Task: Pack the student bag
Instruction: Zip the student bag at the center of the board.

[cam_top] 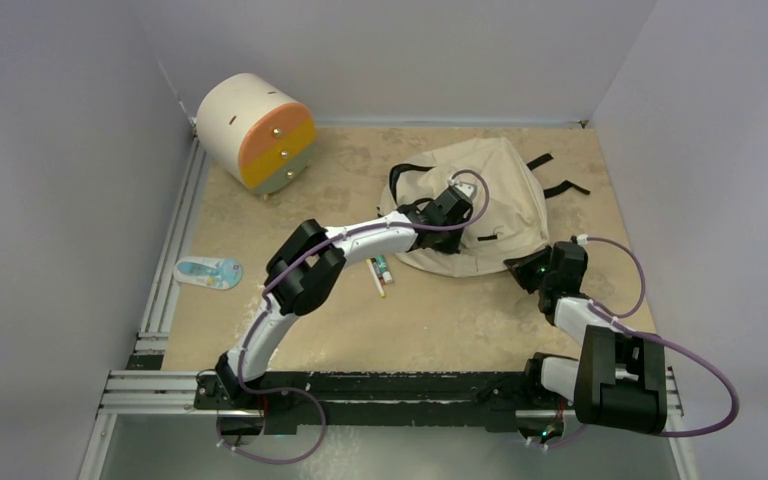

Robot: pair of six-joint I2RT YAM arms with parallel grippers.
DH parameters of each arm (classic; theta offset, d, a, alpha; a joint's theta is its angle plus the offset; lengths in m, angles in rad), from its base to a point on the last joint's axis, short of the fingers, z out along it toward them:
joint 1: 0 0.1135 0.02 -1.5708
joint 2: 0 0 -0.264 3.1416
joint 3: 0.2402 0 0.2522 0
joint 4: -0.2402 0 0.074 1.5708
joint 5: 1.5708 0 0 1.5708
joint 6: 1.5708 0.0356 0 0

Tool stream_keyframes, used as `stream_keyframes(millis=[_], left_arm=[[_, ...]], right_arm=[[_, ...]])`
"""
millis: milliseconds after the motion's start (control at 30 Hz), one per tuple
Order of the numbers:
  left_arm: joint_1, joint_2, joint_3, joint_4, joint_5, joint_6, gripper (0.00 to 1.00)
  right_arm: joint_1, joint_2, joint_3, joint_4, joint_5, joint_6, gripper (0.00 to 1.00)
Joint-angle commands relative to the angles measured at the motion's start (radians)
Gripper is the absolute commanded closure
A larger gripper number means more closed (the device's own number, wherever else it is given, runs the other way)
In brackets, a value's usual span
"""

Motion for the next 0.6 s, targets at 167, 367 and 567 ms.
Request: stream_keyframes(millis=[167, 367, 567], left_arm=[[0.031, -0.192, -0.111, 0.125, -0.056, 0.013, 1.00], [0.034, -0.282, -0.198, 0.199, -0.078, 0.031, 1.00], [0.033, -0.333, -0.272, 0.256, -0.077, 0.049, 1.00]], right_arm=[[-0.007, -0.008, -0.014, -0.022, 0.018, -0.032, 1.00], [-0.007, -0.007, -0.009, -0.024, 0.017, -0.033, 1.00], [-0.008, -0.004, -0.009, -0.026, 0.010, -0.041, 1.00]])
